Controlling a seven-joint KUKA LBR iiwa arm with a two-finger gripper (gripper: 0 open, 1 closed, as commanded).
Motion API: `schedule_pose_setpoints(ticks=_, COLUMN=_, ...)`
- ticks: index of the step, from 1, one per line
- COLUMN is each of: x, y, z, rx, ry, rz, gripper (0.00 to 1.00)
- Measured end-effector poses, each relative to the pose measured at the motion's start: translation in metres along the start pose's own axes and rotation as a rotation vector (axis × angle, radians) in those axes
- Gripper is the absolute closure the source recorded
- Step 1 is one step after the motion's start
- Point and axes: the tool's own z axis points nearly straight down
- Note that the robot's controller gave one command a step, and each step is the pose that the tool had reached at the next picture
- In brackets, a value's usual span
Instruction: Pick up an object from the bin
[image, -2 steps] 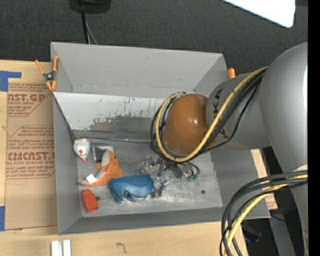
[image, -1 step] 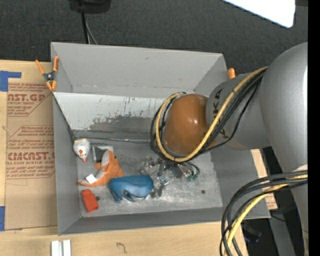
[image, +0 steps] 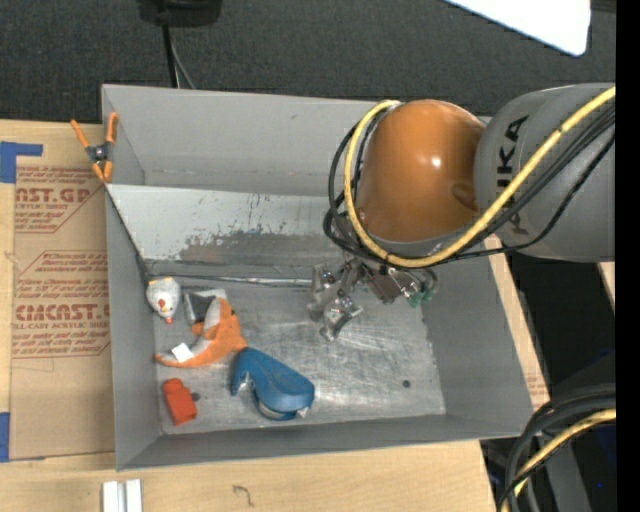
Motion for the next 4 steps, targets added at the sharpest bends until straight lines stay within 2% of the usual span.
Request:
schedule_pose_setpoints(ticks=1, x=0.0, y=0.0, z=0.0, rx=0.0, ry=0.0, rz=0.0, gripper=1.0)
schedule_pose_setpoints(ticks=2, x=0.015, y=-0.009, z=0.081, rx=-0.001, ry=0.008, rz=0.358, gripper=0.0)
schedule_pose_setpoints(ticks=3, x=0.014, y=-0.009, z=0.08, rx=0.0, ry=0.006, rz=0.358, gripper=0.0)
schedule_pose_setpoints(ticks=4, x=0.028, y=-0.001, z=0.071, rx=0.0, ry=0.003, rz=0.215, gripper=0.0)
